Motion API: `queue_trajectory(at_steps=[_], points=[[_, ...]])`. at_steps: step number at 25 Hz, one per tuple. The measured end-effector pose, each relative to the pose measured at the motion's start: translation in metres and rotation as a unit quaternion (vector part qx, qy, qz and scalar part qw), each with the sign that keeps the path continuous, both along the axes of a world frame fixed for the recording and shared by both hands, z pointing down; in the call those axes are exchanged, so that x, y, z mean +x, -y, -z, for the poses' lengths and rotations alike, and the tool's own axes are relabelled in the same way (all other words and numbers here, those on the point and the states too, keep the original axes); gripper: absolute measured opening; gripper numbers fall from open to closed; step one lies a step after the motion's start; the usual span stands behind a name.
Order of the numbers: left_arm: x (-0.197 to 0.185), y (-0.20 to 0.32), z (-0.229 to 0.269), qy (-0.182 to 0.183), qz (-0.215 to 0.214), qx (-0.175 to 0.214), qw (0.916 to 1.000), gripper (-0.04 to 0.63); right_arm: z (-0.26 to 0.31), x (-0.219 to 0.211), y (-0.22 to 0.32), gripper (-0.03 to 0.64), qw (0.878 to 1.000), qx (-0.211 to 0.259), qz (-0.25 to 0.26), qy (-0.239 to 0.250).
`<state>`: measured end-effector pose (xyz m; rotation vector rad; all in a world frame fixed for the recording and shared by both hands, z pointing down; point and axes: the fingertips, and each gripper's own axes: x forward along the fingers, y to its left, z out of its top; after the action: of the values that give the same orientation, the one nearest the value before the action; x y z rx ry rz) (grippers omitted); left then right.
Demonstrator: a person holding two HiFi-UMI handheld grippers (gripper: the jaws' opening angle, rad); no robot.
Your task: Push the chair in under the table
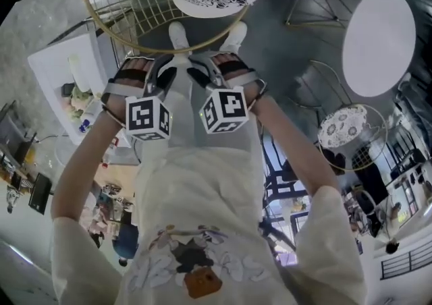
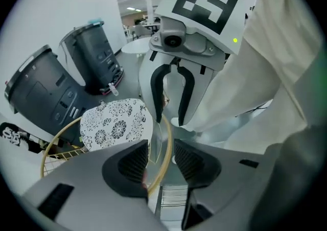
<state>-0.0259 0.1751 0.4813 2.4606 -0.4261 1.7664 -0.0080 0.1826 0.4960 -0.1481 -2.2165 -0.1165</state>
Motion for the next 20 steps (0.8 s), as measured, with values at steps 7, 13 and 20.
queue_trajectory(at_steps=[7,13,20], points=[[-0.001,0.002,-0.044,0.027,-0.033,-0.025,0.9988,0.143,-0.044,-0.002,0.002,0.123,1.0,0.01,0.024,-0.012],[-0.007,0.0,-0.08,0.051,-0.039,-0.076,0.9951,0.142,-0.074,-0.01,0.005,0.123,0.999,0.004,0.038,-0.023],[-0.008,0.005,-0.085,0.06,-0.042,-0.07,0.9948,0.012,-0.09,-0.022,0.0,0.123,0.998,-0.018,0.058,-0.029]])
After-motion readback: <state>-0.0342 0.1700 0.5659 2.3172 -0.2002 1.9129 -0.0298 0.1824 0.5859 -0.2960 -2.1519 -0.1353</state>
